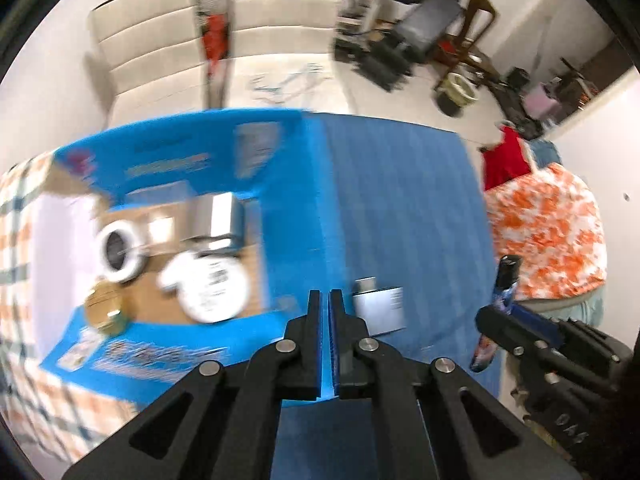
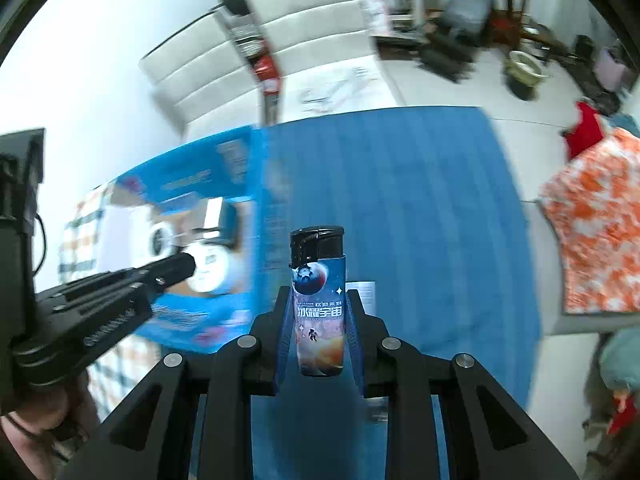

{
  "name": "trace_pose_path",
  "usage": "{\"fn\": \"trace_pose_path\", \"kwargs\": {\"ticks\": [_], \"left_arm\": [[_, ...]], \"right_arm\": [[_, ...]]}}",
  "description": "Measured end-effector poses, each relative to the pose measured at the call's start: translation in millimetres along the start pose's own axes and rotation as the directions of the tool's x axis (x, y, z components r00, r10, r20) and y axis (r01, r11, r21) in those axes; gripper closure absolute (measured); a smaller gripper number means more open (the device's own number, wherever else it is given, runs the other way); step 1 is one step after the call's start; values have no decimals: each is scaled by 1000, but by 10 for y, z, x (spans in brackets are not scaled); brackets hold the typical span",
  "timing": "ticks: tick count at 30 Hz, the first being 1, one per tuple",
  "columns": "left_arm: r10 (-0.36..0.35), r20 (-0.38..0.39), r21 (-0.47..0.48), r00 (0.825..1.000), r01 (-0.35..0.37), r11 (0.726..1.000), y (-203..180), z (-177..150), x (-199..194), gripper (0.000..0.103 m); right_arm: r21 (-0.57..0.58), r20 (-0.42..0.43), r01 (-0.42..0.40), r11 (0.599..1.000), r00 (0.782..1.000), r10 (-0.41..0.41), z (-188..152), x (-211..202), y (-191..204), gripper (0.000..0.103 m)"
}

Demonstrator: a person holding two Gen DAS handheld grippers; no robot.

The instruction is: Organize rigid objects

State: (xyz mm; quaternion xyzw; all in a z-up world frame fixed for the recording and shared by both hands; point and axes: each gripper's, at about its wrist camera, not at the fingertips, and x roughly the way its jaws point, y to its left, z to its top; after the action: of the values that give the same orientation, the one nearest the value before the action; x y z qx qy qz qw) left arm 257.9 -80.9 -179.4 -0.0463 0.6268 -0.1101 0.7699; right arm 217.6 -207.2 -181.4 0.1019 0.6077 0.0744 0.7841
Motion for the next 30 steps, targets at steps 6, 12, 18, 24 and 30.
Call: {"fn": "trace_pose_path", "kwargs": {"ticks": [6, 12, 18, 24, 30], "left_arm": [[89, -64, -106, 994, -96, 990, 786, -99, 133, 101], [121, -101, -143, 988, -135, 981, 1199, -148, 296, 101], [122, -111, -147, 986, -138, 979, 1277, -185, 324, 101], [104, -134, -124, 986, -121, 985, 1176, -126, 314, 86], [100, -86, -141, 991, -111, 984, 1004, -52, 153, 27]], "right_arm": [[-57, -89, -46, 997, 995, 41, 58, 612, 701, 76], [-79, -154, -7, 997, 988, -5, 107, 1137, 944, 76], [-70, -200, -12, 997, 980, -3, 135, 1350, 936, 75], [-16, -197, -56, 998, 979, 52, 176, 1341, 807, 62], [53, -99, -81, 995, 991, 86, 240, 789, 449, 49]]}}
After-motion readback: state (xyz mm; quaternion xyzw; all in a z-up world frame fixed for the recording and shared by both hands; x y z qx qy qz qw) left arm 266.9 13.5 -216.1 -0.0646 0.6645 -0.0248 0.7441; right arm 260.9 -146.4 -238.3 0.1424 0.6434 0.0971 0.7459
